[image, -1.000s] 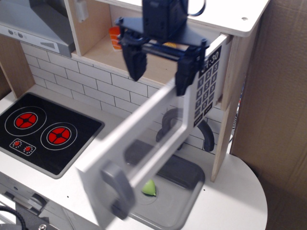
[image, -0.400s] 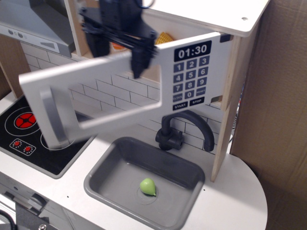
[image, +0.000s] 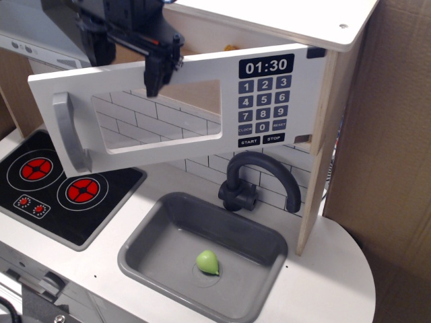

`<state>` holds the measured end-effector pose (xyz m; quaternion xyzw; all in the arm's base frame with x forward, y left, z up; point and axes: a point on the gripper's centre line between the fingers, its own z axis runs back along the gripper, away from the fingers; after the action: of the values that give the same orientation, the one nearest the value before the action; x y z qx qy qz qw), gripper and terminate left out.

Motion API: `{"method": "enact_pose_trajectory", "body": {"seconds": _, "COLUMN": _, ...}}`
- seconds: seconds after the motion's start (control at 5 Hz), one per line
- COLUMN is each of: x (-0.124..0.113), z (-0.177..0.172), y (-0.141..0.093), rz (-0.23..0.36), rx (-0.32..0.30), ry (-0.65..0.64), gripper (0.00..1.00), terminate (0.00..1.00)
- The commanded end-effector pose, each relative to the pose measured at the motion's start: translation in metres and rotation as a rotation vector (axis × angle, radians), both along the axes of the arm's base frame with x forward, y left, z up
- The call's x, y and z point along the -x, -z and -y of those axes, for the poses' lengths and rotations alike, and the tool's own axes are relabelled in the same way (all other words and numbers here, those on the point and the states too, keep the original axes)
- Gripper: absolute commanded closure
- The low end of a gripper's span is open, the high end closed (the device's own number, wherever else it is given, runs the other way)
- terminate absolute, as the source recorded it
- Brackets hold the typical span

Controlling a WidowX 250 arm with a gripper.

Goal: Close microwave

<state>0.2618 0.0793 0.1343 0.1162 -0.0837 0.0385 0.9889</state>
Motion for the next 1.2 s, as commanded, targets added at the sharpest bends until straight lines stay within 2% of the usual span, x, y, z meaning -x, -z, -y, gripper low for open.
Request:
{"method": "enact_pose_trajectory", "body": {"seconds": 0.0, "x": 0.021, "z": 0.01, "y": -0.041, "rz": 0.068, "rx": -0.015, "ry": -0.113, "gripper": 0.0, "terminate": 0.0}}
{"method": "enact_pose_trajectory", "body": {"seconds": 0.2, "x": 0.024, "z": 0.017, "y": -0.016, "rz": 0.061, "rx": 0.125, "ry": -0.154, "gripper": 0.0, "terminate": 0.0}}
{"method": "enact_pose_trajectory", "body": {"seconds": 0.4, "x": 0.017, "z": 0.021, "y": 0.008, "rz": 0.045, "rx": 0.214, "ry": -0.156, "gripper": 0.0, "terminate": 0.0}}
{"method": "enact_pose_trajectory", "body": {"seconds": 0.6, "x": 0.007, "z": 0.035, "y": 0.033, "rz": 0.04, "rx": 0.246, "ry": -0.196, "gripper": 0.0, "terminate": 0.0}}
{"method": "enact_pose_trajectory", "body": {"seconds": 0.8, "x": 0.005, "z": 0.044, "y": 0.046, "rz": 0.066, "rx": 0.265, "ry": -0.225, "gripper": 0.0, "terminate": 0.0}}
{"method": "enact_pose_trajectory", "body": {"seconds": 1.0, "x": 0.007, "z": 0.04, "y": 0.034, "rz": 0.103, "rx": 0.166, "ry": -0.223, "gripper": 0.0, "terminate": 0.0}}
